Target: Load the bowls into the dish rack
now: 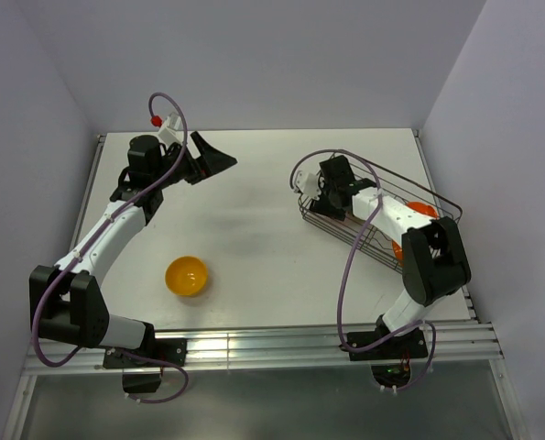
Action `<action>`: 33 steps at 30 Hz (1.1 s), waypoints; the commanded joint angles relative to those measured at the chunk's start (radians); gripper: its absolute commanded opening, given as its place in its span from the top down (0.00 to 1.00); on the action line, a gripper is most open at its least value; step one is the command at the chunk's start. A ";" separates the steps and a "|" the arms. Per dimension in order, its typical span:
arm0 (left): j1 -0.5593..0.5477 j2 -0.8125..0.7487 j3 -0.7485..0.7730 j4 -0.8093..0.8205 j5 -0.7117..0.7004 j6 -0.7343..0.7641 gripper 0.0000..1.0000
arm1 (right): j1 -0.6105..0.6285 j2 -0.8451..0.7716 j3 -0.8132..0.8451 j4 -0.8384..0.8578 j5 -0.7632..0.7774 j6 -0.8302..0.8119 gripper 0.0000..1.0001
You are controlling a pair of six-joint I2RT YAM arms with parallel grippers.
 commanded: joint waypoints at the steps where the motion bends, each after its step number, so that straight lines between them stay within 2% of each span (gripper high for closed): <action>1: 0.006 -0.007 0.041 0.023 0.016 0.001 0.01 | 0.012 0.021 0.001 0.045 0.034 -0.002 1.00; 7: 0.008 0.002 0.053 0.016 0.019 0.004 0.01 | 0.013 0.046 0.006 0.063 0.045 0.010 0.99; 10: 0.008 0.000 0.055 0.013 0.017 0.008 0.01 | 0.012 0.061 0.018 0.046 0.050 0.023 0.89; 11: 0.009 0.000 0.055 0.013 0.019 0.008 0.01 | 0.012 0.064 0.021 0.040 0.051 0.024 0.84; 12: 0.009 0.002 0.053 0.014 0.021 0.008 0.00 | 0.013 0.064 0.023 0.040 0.048 0.032 0.68; 14: 0.009 0.000 0.052 0.014 0.019 0.008 0.00 | 0.012 0.061 0.026 0.033 0.036 0.033 0.56; 15: 0.011 0.002 0.052 0.014 0.019 0.008 0.00 | 0.013 0.053 0.026 0.031 0.033 0.041 0.45; 16: 0.011 0.002 0.053 0.013 0.021 0.008 0.01 | 0.013 0.052 0.030 0.026 0.031 0.044 0.38; 17: 0.011 0.003 0.055 0.013 0.021 0.009 0.01 | 0.012 0.050 0.033 0.023 0.027 0.046 0.36; 18: 0.011 0.003 0.055 0.014 0.021 0.009 0.01 | 0.013 0.049 0.036 0.020 0.022 0.050 0.27; 19: 0.012 0.005 0.055 0.016 0.022 0.008 0.00 | 0.013 0.047 0.042 0.017 0.021 0.055 0.26; 21: 0.012 0.008 0.055 0.019 0.022 0.006 0.00 | 0.013 0.046 0.050 0.005 0.015 0.062 0.14; 22: 0.012 0.006 0.055 0.019 0.024 0.006 0.00 | 0.013 0.043 0.055 0.002 0.013 0.064 0.13; 23: 0.012 0.005 0.053 0.019 0.022 0.008 0.01 | 0.013 0.041 0.058 0.000 0.013 0.066 0.01; 33: 0.015 -0.001 0.050 0.016 0.024 0.011 0.01 | 0.012 0.017 0.073 -0.033 0.005 0.052 0.00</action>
